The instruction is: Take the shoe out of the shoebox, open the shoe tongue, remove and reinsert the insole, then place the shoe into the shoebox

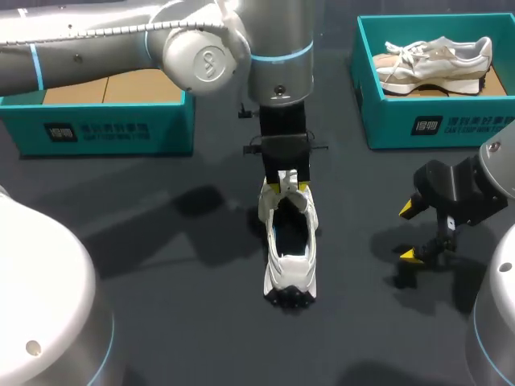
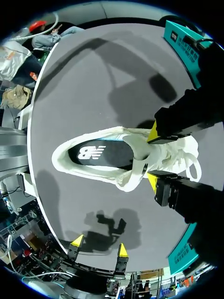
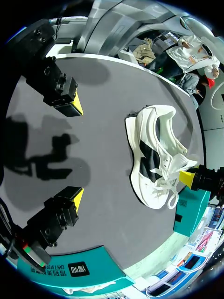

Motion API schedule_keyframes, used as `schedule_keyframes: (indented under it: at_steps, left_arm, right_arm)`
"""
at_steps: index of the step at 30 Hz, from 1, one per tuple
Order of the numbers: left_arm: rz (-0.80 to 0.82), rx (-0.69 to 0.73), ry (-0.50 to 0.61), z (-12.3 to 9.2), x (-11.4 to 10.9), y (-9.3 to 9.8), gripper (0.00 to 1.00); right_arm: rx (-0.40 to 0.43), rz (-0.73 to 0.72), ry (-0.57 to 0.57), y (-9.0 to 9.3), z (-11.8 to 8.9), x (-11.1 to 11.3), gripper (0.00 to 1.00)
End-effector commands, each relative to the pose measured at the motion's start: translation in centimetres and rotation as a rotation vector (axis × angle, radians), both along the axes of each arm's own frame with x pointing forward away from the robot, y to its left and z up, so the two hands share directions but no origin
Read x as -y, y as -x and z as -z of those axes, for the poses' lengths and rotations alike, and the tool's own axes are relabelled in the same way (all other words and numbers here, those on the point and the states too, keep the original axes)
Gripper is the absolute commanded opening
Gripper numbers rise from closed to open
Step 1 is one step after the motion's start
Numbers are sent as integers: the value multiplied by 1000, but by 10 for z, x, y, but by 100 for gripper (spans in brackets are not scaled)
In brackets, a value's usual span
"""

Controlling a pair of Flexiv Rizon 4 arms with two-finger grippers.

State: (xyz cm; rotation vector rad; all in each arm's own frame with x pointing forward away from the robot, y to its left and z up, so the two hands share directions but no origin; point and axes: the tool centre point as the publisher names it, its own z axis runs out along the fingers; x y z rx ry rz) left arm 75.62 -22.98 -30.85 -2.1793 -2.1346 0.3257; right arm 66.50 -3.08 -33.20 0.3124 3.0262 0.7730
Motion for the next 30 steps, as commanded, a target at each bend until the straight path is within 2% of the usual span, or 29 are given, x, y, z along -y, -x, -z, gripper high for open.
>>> schedule_keyframes:
  at_steps: [1,7,13,16,19,24,30]
  left_arm:
    - [-1,4,7,12,-1,13,31]
    - [17,7,-8,18,-4,28,29]
    - [9,42,48,-11,-8,24,30]
    - [9,48,60,-14,-4,23,29]
    - [22,36,63,-6,2,27,29]
    - [36,27,41,20,11,38,29]
    - [26,-21,46,37,1,58,30]
  right_arm:
    - [2,1,2,2,-1,0,100]
    - [2,1,2,2,-1,0,100]
    - [2,1,2,2,-1,0,100]
    - [2,1,2,2,-1,0,100]
    - [2,1,2,2,-1,0,100]
    - [2,1,2,2,-1,0,100]
    - [2,1,2,2,-1,0,100]
